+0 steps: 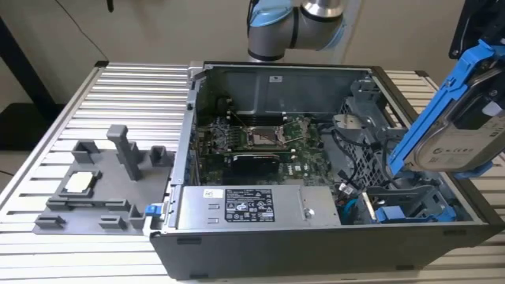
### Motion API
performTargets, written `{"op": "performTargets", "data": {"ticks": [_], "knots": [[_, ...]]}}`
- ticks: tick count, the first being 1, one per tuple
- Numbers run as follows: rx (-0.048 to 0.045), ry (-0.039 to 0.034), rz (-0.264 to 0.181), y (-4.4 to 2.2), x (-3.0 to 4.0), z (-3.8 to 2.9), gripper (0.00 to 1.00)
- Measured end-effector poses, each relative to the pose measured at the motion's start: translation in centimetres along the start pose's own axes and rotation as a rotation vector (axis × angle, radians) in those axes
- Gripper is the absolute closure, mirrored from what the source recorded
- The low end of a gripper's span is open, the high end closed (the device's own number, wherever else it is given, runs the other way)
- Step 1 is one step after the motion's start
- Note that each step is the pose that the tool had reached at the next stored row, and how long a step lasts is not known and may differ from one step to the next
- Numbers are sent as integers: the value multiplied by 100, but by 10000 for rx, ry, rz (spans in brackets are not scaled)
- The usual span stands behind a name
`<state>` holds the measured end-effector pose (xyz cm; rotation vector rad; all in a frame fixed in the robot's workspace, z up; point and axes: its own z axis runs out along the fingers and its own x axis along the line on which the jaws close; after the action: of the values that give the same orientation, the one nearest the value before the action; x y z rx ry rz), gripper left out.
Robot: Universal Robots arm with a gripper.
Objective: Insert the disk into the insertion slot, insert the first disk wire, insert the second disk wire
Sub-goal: 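Insert the disk into the insertion slot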
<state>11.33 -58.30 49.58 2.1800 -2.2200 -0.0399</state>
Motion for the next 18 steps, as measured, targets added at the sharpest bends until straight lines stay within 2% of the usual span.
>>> {"op": "performTargets", "data": {"ticks": [11,18], "knots": [[-2,0,0,-11,22,3,67],[-2,0,1,-21,59,41,67]]}}
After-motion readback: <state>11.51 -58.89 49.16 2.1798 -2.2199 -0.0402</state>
